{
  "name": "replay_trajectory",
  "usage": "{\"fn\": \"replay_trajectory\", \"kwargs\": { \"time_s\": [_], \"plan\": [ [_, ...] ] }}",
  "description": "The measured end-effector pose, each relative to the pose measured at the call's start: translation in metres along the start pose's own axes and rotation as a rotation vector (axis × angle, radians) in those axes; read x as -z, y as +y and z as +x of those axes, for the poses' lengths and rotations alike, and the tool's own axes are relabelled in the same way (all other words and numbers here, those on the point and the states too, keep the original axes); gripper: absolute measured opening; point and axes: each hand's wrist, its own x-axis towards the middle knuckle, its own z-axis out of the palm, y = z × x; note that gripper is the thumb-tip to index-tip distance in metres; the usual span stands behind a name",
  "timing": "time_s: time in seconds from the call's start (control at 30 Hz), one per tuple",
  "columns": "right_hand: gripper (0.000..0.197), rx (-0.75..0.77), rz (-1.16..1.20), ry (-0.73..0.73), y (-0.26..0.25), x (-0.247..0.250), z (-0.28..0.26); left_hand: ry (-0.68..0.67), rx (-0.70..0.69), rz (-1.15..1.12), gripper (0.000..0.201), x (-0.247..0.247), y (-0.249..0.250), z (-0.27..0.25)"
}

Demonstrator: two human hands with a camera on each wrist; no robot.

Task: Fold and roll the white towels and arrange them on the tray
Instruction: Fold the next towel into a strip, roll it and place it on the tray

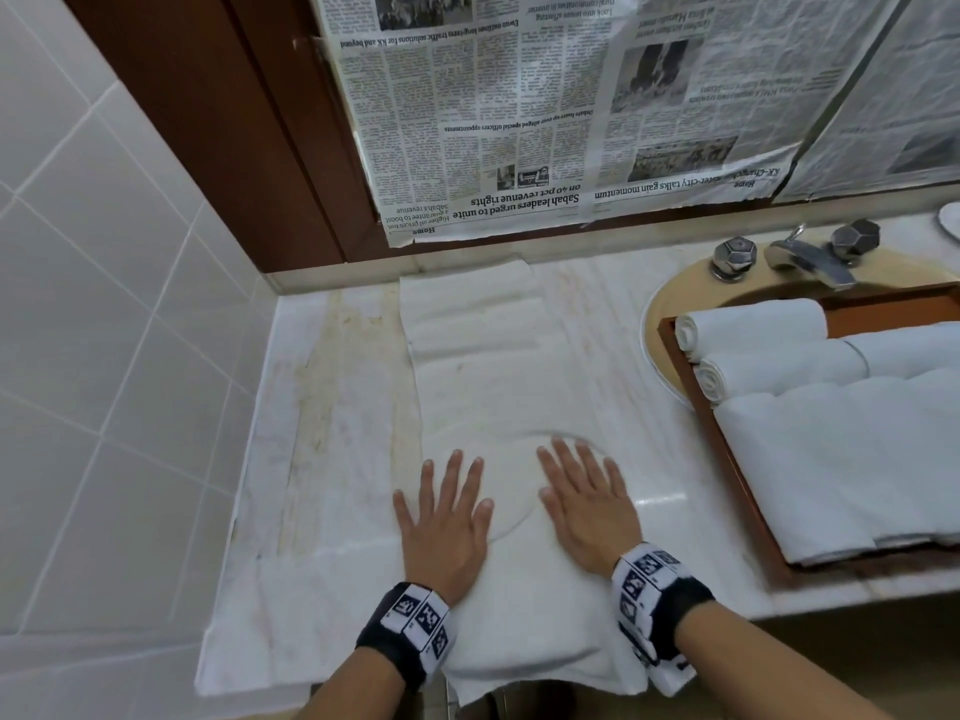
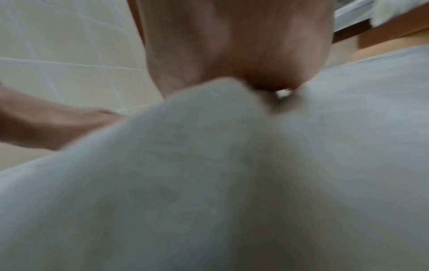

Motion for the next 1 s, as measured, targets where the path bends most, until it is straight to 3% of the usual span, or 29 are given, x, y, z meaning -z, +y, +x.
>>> {"fn": "replay_trajectory", "kwargs": {
  "time_s": [0.2,0.33,0.5,0.6,0.77,0.9,1.0],
  "plan": [
    [0.066,-0.153,0.003,0.089,0.017,0.010,-0.017,-0.018,0.086,-0.049,0.067,0.006,-0.011,-0.010],
    [0.070,0.070,0.116,0.091,-0.015,0.011,0.001,-0.011,0.008,-0.070,0.063,0.007,0.020,0.001],
    [0.065,0.109,-0.004,-0.016,-0.018,-0.002,0.002,-0.045,-0.030,-0.010,0.057,0.002,0.028,0.005],
    [0.063,0.023,-0.036,0.033,0.006,-0.008,-0.016,-0.025,-0.011,0.018,0.060,0.004,0.010,-0.002],
    [0.069,-0.087,0.022,-0.022,0.021,-0.012,-0.048,-0.048,0.020,-0.004,0.066,0.005,-0.012,-0.025],
    [0.060,-0.001,0.022,0.109,0.012,-0.003,-0.051,-0.048,0.035,-0.034,0.067,0.008,-0.001,-0.029],
    [0.057,0.132,0.108,0.111,-0.006,0.005,-0.033,-0.028,-0.033,-0.079,0.063,0.007,0.023,-0.023]
  ]
}}
